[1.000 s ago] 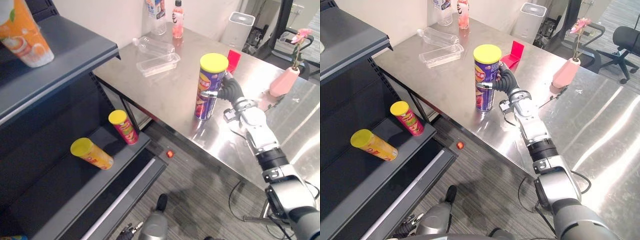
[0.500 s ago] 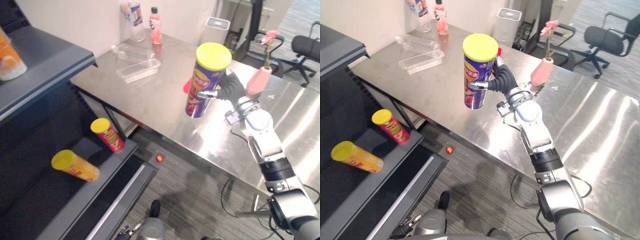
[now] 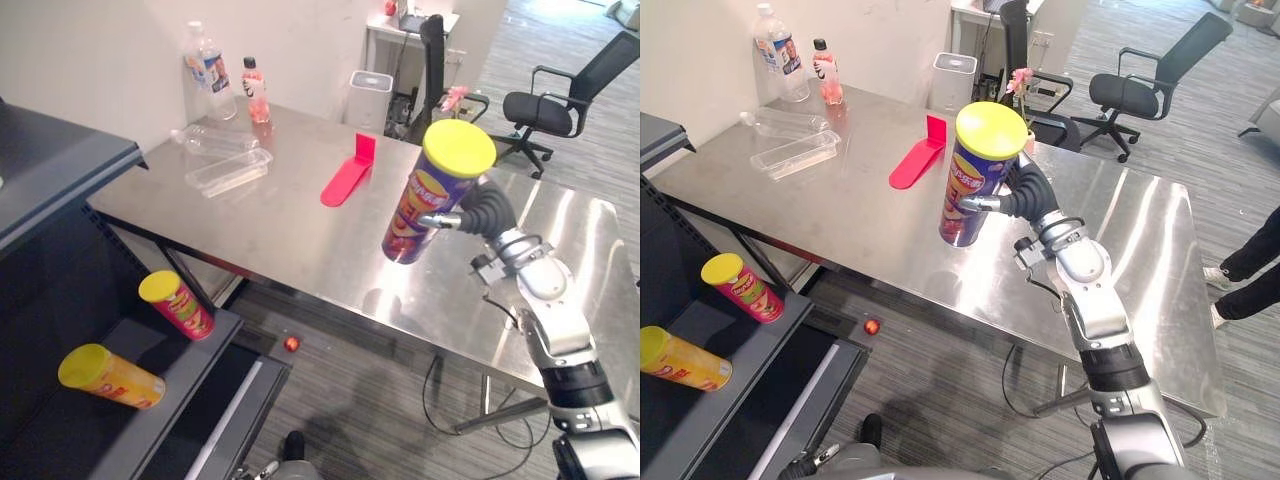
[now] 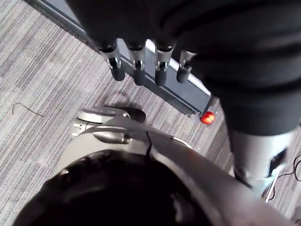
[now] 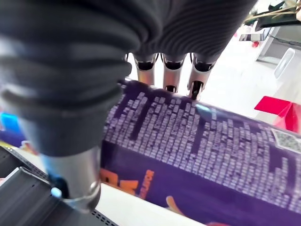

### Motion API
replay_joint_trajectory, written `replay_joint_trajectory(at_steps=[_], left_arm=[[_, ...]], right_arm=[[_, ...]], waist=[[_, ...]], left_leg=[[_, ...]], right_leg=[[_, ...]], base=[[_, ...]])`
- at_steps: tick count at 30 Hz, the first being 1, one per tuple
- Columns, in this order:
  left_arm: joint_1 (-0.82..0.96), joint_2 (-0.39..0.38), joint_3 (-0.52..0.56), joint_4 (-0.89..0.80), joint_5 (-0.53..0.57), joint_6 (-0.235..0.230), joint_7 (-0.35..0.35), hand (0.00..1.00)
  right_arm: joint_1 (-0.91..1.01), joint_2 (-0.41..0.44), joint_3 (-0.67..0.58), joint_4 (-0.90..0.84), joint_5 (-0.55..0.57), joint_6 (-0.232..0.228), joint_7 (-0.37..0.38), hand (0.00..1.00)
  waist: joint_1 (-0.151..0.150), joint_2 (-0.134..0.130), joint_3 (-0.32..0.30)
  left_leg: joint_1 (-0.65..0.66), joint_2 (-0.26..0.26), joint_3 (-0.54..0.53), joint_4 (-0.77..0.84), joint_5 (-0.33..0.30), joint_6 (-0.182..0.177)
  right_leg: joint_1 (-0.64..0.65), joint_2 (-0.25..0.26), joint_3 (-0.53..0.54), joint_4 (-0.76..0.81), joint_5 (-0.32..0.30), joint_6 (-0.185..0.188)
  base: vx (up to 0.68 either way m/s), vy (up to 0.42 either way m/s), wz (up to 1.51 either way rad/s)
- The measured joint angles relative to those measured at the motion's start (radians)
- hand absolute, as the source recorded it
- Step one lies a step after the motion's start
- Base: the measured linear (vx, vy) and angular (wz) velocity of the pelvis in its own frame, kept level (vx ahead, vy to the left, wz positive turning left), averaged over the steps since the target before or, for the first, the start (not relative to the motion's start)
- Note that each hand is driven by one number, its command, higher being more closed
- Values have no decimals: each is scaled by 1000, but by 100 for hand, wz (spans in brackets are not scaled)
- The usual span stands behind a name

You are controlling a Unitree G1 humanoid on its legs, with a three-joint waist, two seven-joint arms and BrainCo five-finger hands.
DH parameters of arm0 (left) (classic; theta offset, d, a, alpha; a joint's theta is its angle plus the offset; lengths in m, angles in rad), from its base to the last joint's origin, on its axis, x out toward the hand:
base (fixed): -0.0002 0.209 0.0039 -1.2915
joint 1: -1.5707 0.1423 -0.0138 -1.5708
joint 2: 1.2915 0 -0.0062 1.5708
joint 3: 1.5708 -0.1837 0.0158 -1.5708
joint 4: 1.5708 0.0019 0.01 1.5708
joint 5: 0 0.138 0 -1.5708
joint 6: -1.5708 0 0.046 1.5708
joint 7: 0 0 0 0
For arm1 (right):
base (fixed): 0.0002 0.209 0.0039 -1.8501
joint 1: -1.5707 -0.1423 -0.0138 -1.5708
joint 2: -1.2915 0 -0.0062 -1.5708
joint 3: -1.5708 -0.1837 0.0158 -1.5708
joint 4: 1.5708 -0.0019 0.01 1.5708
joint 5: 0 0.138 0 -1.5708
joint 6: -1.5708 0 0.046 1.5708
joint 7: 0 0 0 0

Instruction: Put the gum and the chips on the shelf.

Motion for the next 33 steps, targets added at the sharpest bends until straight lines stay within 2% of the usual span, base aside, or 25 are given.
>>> replay_joint_trajectory(at_steps=[7,12,15,17,19,20,21,22,23,24,25,26,27,28,29,30,31,32,33], left_arm=[[-3,0,0,2,4,2,1,0],[-2,-12,9,4,-1,17,30,0],[-4,-25,31,5,-17,19,47,0],[-1,-45,52,3,-40,14,66,0],[12,-84,97,0,-78,-7,75,0],[23,-93,105,-2,-95,-14,78,0],[44,-103,117,-13,-121,-26,80,0],[52,-110,130,-16,-133,-34,82,0],[47,-113,133,-14,-132,-34,81,0],[47,-111,141,4,-132,-30,76,0],[49,-111,161,23,-129,-26,71,0],[51,-111,170,33,-129,-22,73,0],[53,-109,194,47,-123,-18,76,0],[62,-108,217,54,-110,-18,74,0],[55,-109,224,54,-103,-18,73,0],[40,-107,227,68,-72,-20,69,0],[38,-100,230,70,-51,-20,63,0],[35,-101,232,69,-38,-23,58,0],[35,-100,232,68,-36,-25,57,0]], right_arm=[[59,-7,-17,-16,18,3,-11,100],[91,-7,-13,-18,33,8,1,100],[80,-2,16,-13,57,8,1,100],[46,5,62,-8,57,8,3,100],[-2,8,106,11,57,9,4,100],[-13,10,112,27,56,9,8,100],[-18,9,110,58,56,8,16,100],[-16,-1,100,85,56,4,24,100],[-21,-8,93,96,55,3,25,100],[-23,-1,64,112,55,0,21,100],[-23,-3,47,110,54,0,20,100],[-22,-6,41,106,54,-2,19,100],[-5,-11,17,86,54,-5,15,100],[17,-24,-9,53,54,-5,2,100],[20,-34,-20,39,55,-7,-5,100],[32,-42,-34,37,55,-2,-19,100],[48,-47,-38,36,55,3,-20,100],[66,-49,-55,33,55,5,-21,100],[72,-49,-60,33,55,6,-24,100]], waist=[[-9,2,-3],[-5,16,-11],[1,24,-5],[14,40,6],[35,79,33],[43,90,39],[52,94,41],[37,88,34],[35,84,35],[39,84,38],[46,79,41],[47,78,40],[28,84,35],[11,103,19],[-11,113,14],[-26,83,3],[-35,68,-12],[-40,69,-15],[-43,69,-15]], left_leg=[[11,7,17,0,-2,-2],[-2,10,10,7,-1,-3],[-62,12,-35,94,-19,1],[-93,19,-60,146,-26,6],[-115,28,-66,206,-28,11],[-117,28,-61,215,-20,23],[-131,9,-36,208,37,80],[-140,-13,44,154,113,150],[-160,-4,133,227,55,184],[-198,32,314,475,-124,256],[-188,70,446,682,-218,279],[-172,98,490,767,-241,271],[-138,164,530,912,-260,246],[-104,238,543,960,-215,225],[-111,235,554,954,-217,184],[-121,167,589,878,-209,185],[-111,81,593,746,-206,189],[-87,13,592,615,-206,190],[-76,-11,590,562,-206,190]], right_leg=[[1,5,16,-3,5,-4],[-3,9,10,5,4,-4],[-2,9,-31,22,-7,-19],[2,14,-55,41,-19,-27],[17,21,-93,76,-51,-42],[20,21,-104,89,-63,-54],[30,11,-137,96,-76,-64],[33,-9,-198,80,-69,-92],[27,-23,-242,90,-63,-93],[11,-63,-298,133,-62,-88],[-1,-105,-330,163,-62,-87],[1,-120,-345,171,-61,-85],[6,-144,-392,191,-62,-85],[5,-168,-450,230,-87,-66],[0,-185,-474,255,-96,-54],[-25,-227,-491,268,-90,-20],[-36,-232,-491,223,-80,-29],[-26,-225,-501,167,-44,-46],[-19,-223,-513,154,-27,-41]], base=[[-6,-9,-7],[8,-7,4],[-19,-31,38],[-74,-52,36],[-132,-54,48],[-186,-49,76],[-240,-46,120],[-254,-31,132],[-205,-22,141],[-186,-24,104],[-169,-24,93],[-125,13,96],[-93,50,131],[-77,67,156],[-107,98,176],[-123,83,167],[-210,88,191],[-188,55,149],[-170,43,131]])
